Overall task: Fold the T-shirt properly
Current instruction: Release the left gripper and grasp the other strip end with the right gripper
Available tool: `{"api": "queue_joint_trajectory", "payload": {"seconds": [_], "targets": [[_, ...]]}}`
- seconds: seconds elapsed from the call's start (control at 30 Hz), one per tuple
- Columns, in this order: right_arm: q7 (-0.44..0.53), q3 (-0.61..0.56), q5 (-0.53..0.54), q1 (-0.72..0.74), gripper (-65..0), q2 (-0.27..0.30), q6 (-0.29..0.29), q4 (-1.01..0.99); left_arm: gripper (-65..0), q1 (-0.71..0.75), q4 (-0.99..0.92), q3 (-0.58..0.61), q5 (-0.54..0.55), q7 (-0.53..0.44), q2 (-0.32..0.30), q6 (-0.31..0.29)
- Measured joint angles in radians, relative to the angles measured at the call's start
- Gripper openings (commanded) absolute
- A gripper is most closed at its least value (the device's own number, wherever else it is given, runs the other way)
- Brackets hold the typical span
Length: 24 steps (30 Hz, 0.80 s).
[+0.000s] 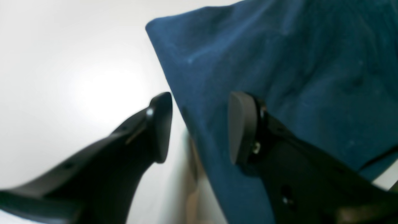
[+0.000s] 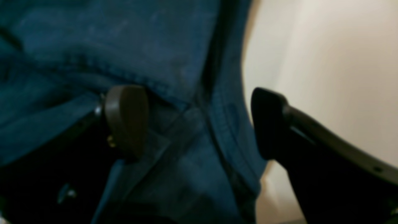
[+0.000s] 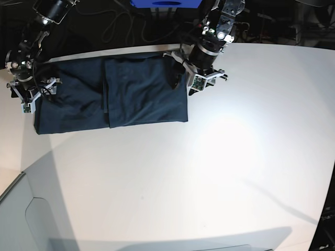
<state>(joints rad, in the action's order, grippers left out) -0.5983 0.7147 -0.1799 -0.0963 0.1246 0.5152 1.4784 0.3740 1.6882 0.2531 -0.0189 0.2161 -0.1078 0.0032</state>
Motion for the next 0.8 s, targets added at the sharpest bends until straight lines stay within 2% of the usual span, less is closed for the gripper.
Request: {"api": "queue_joint_trajectory", "payload": {"seconds": [0.17, 0.27, 0.33, 0.4, 0.47, 0.57, 0.73, 0.8], "targets": [[0.017, 0.015, 0.017, 0.025, -10.8, 0.006, 0.011, -0.048, -36.8, -0.002, 0.0, 0.0, 0.0, 0.0, 0.0, 0.0], [0.035, 0.018, 0.016, 0.03, -11.0, 0.012, 0.087, -0.071, -36.8, -0.002, 0.0, 0.0, 0.0, 0.0, 0.0, 0.0], [0.05, 0.018, 0.026, 0.032, -11.8, 0.014, 0.119, -0.088, -36.8, -0.002, 0.0, 0.0, 0.0, 0.0, 0.0, 0.0], [0.064, 0.02, 0.045, 0.032, -15.1, 0.017, 0.136, -0.109, -36.8, -0.002, 0.0, 0.0, 0.0, 0.0, 0.0, 0.0], [0.082, 0.02, 0.063, 0.033, -21.4, 0.019, 0.139, -0.135, -36.8, -0.002, 0.0, 0.0, 0.0, 0.0, 0.0, 0.0], [0.099, 0.02, 0.069, 0.041, -34.4, 0.019, 0.15, -0.159, -36.8, -0.002, 0.0, 0.0, 0.0, 0.0, 0.0, 0.0], [0.099, 0.014, 0.072, 0.049, -63.6, 0.014, 0.162, -0.167, -36.8, -0.002, 0.0, 0.0, 0.0, 0.0, 0.0, 0.0], [0.099, 0.014, 0.077, 0.049, -65.0, 0.013, 0.164, -0.167, -36.8, -0.002, 0.001, 0.0, 0.0, 0.0, 0.0, 0.0]]}}
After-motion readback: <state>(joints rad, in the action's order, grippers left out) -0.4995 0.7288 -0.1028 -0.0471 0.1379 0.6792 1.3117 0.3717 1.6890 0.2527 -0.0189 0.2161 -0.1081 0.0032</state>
